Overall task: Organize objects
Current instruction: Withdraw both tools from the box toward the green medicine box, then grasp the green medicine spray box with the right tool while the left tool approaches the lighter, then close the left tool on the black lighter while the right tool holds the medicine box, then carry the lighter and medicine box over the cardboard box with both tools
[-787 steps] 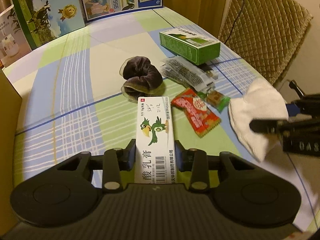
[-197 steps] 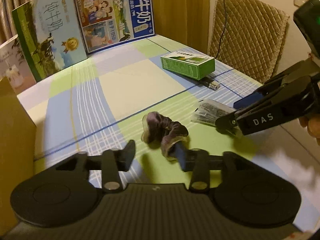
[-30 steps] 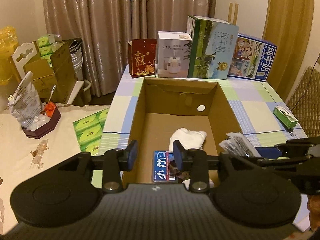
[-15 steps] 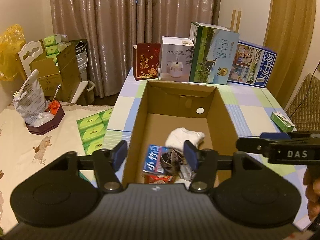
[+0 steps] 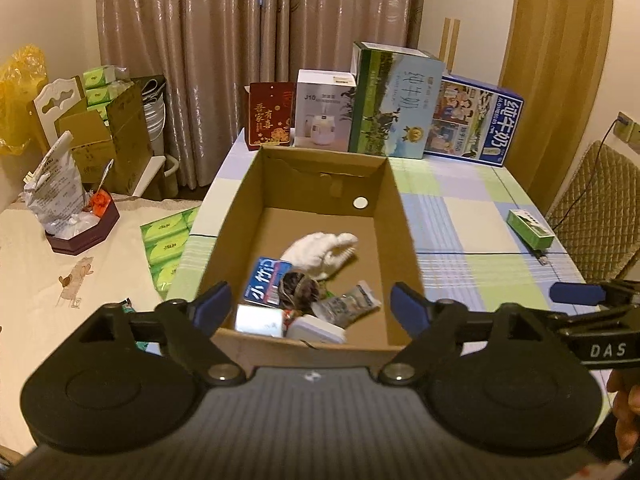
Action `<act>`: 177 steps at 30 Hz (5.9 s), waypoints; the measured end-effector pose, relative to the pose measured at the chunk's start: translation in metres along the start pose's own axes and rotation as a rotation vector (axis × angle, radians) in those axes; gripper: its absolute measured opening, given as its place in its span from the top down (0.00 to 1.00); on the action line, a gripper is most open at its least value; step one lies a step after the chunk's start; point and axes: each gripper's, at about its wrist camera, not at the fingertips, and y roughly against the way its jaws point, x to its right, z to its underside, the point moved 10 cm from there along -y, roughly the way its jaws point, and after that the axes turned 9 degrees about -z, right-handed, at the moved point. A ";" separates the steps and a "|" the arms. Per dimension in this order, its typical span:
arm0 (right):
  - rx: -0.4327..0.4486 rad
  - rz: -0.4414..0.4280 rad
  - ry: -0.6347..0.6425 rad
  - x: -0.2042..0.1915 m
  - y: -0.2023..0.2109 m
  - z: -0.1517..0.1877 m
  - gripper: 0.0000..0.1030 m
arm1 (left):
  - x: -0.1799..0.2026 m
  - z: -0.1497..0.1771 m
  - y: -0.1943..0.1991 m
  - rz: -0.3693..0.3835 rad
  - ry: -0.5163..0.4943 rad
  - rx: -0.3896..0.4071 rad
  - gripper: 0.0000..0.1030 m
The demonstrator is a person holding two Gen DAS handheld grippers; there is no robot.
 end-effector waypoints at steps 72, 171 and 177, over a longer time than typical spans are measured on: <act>0.128 0.322 -0.189 0.355 0.028 -0.019 0.04 | 0.315 -0.013 -0.180 0.219 -0.202 -0.048 0.01; -0.013 0.310 -0.015 0.366 -0.062 -0.010 0.49 | 0.359 0.042 -0.254 0.276 -0.354 -0.030 0.83; 0.026 0.308 -0.032 0.346 -0.032 -0.016 0.49 | 0.350 0.041 -0.223 0.279 -0.317 -0.030 0.83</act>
